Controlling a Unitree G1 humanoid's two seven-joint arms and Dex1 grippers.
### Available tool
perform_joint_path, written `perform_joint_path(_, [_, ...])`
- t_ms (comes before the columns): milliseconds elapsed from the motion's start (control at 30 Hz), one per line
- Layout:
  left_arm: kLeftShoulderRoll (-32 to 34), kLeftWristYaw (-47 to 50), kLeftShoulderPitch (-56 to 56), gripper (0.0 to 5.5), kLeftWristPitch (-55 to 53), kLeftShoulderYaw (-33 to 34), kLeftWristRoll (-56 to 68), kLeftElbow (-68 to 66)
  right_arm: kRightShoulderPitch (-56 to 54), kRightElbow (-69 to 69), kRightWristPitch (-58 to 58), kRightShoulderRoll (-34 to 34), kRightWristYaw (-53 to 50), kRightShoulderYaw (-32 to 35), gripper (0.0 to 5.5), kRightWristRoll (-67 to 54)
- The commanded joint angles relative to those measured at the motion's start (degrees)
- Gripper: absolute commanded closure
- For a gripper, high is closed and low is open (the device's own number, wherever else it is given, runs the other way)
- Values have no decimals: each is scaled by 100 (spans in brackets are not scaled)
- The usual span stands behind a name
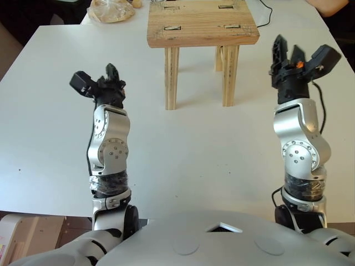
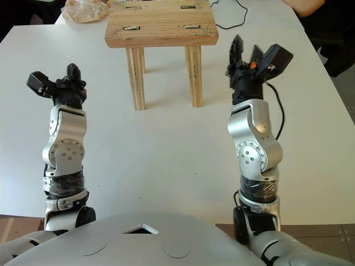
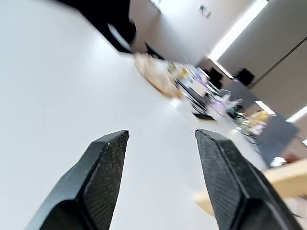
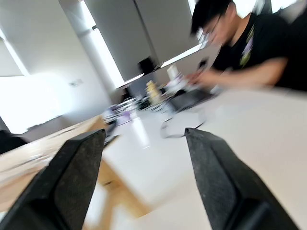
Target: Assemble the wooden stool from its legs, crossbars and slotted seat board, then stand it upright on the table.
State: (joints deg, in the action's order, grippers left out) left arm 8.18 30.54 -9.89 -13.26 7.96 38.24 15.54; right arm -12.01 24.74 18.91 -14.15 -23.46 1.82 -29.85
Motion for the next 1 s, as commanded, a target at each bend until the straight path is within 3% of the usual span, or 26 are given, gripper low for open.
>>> perform_joint_path(33, [304,-46,-472,291,158,-751,-2018,-337,-776,-1064,-217,-64,-583,-224,246,1862])
perform_joint_path(267, [428,450,-1527,291,-199,-915,-4308,-836,-2447,-2297,-1074,250,-597,-205,246,3032])
perform_joint_path(433, [195,504,-2834,291,499,-1568,-5636,-1225,-3144,-2910,-1608,592,-884,-568,246,4049])
perform_joint_path(633, [-794,1735,-3038,291,2006,-1816,-6279,-2232,-3279,-3697,-2914,1015,-1617,-1289,246,5342])
perform_joint_path(833, [-1032,2021,-2943,291,2574,-2107,-6841,-3129,-3025,-4603,-3729,1377,-2291,-1511,246,5893])
perform_joint_path(1000, [-996,2034,-3017,222,2921,-2000,-6926,-3500,-3042,-4881,-3978,1508,-2570,-1482,242,6104])
